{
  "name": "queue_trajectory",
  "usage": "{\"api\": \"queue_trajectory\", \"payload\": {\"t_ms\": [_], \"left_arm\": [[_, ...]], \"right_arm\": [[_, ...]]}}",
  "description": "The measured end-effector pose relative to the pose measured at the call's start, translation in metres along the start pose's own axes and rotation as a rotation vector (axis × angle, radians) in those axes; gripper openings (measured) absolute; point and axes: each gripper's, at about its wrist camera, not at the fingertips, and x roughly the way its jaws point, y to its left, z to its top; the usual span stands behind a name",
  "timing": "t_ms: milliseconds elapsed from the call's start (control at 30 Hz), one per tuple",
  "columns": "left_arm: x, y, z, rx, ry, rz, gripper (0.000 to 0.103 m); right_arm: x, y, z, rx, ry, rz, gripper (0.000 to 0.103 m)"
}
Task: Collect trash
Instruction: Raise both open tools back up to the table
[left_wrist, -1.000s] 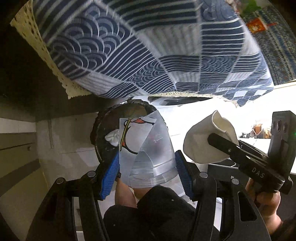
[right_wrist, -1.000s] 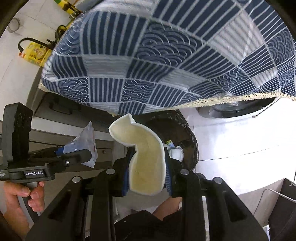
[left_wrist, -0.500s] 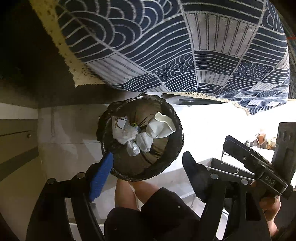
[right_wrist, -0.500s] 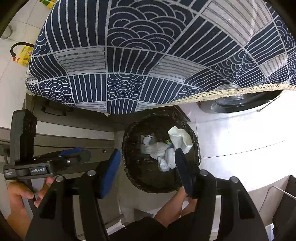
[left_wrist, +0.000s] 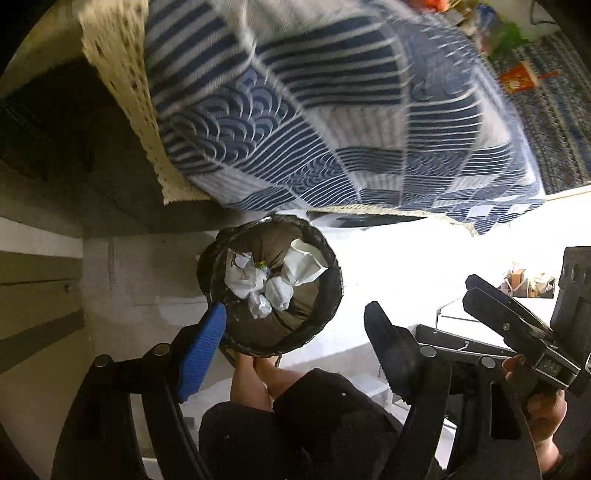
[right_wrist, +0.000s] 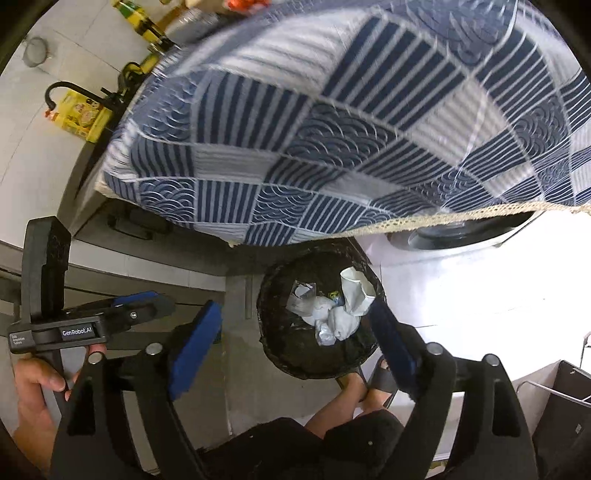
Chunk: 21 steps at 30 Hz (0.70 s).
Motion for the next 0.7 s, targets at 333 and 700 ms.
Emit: {"api": "queue_trajectory", "payload": {"t_ms": [333, 700], "left_arm": [[-0.089, -0.022, -0.004, 0.068, -0.201, -0.02, 0.096], [-0.151, -0.033, 0.005, 0.131, -0.357, -0.04, 0.096]], "right_arm": [[-0.057, 0.031, 0.008, -0.054, -0.132, -0.006, 0.098], [-0.111, 0.064, 0.031, -0.108, -0.305, -0.014, 0.098]]}}
